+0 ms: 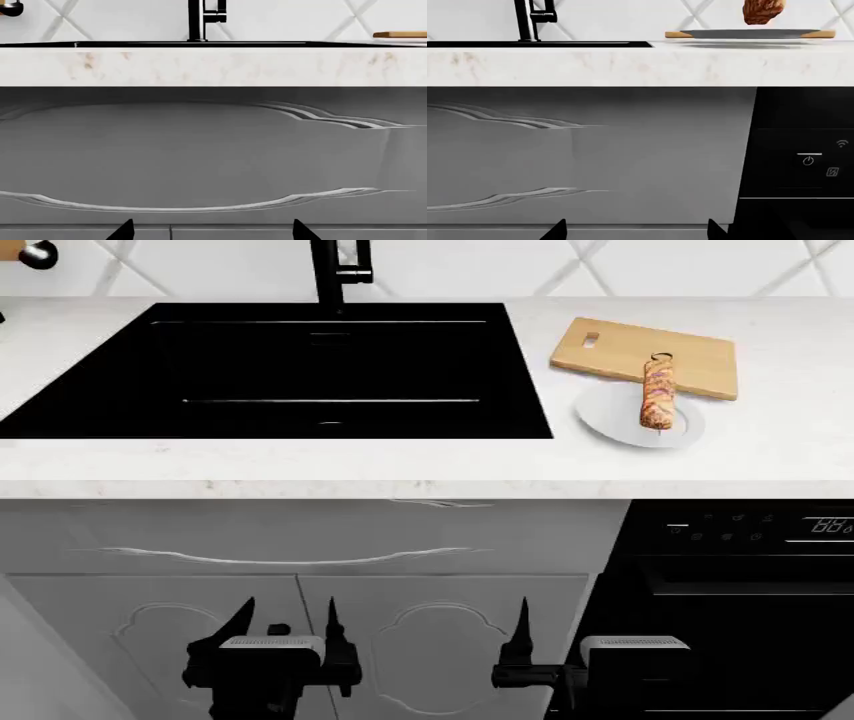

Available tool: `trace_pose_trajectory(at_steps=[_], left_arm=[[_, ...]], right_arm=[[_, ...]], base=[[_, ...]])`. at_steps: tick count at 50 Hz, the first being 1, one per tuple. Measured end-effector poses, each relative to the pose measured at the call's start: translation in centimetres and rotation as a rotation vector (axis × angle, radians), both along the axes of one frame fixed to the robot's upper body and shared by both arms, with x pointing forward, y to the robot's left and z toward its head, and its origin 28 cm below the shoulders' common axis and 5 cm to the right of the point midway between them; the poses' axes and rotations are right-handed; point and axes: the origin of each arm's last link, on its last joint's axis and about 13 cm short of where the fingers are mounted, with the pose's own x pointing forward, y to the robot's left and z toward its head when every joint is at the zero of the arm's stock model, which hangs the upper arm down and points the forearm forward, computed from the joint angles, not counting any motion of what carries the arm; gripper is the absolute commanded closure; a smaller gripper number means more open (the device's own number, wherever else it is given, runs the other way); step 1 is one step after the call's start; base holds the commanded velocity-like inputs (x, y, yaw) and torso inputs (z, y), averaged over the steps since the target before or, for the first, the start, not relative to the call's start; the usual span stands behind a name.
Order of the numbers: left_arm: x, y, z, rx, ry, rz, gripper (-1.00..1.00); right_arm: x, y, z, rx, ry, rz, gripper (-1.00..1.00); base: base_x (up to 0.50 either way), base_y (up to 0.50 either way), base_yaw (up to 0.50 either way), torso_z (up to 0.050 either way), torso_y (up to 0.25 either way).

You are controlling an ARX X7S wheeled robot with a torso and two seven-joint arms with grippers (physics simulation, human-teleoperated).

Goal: Pick the skewer from the plate and place it on the cutting board. Then pick the condiment bottle from the cabinet and place it next to the cutting board.

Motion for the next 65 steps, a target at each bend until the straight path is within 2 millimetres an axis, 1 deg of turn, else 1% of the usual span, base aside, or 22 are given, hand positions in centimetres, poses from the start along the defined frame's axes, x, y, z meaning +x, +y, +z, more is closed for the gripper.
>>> trace_pose_trajectory(at_steps=[14, 24, 29, 37, 41, 46, 55, 65], left_arm=[[0.3, 0.0, -0.9, 0.0, 0.019, -0.006, -1.0], [0.2, 0.1, -1.1, 0.004, 0.03, -0.012, -1.0], [0.1, 0.1, -1.1, 0.002, 0.031, -0.014, -1.0], [-0.1, 0.3, -0.2, -0.011, -0.001, -0.036, -1.0], [-0.2, 0.5, 0.7, -0.015, -0.022, -0.043, -1.0], [-0.2, 0.7, 2.3, -0.015, -0.054, -0.047, -1.0], [0.1, 0.9, 6.5, 0.0, -0.113, -0.05, -1.0], [1.5, 1.7, 11.3, 0.005, -0.162, -0.053, -1.0]], right_arm=[[0.1, 0.6, -0.3, 0.011, 0.008, 0.024, -1.0], [0.2, 0.8, -0.4, 0.02, 0.013, 0.034, -1.0], [0.1, 0.9, -0.3, 0.021, 0.013, 0.036, -1.0], [0.2, 0.9, 0.4, 0.021, 0.0, 0.042, -1.0], [0.2, 1.0, 1.2, 0.022, -0.016, 0.048, -1.0], [0.3, 0.9, 2.8, 0.011, -0.044, 0.06, -1.0], [0.5, 0.7, 6.8, -0.032, -0.091, 0.091, -1.0], [1.1, 0.1, 11.6, -0.062, -0.147, 0.122, -1.0]], base=[[0.0, 0.0, 0.0, 0.0, 0.0], [0.0, 0.0, 0.0, 0.0, 0.0], [0.0, 0.0, 0.0, 0.0, 0.0], [0.0, 0.0, 0.0, 0.049, 0.0], [0.0, 0.0, 0.0, 0.05, 0.0], [0.0, 0.0, 0.0, 0.05, 0.0], [0.0, 0.0, 0.0, 0.05, 0.0], [0.0, 0.0, 0.0, 0.05, 0.0]])
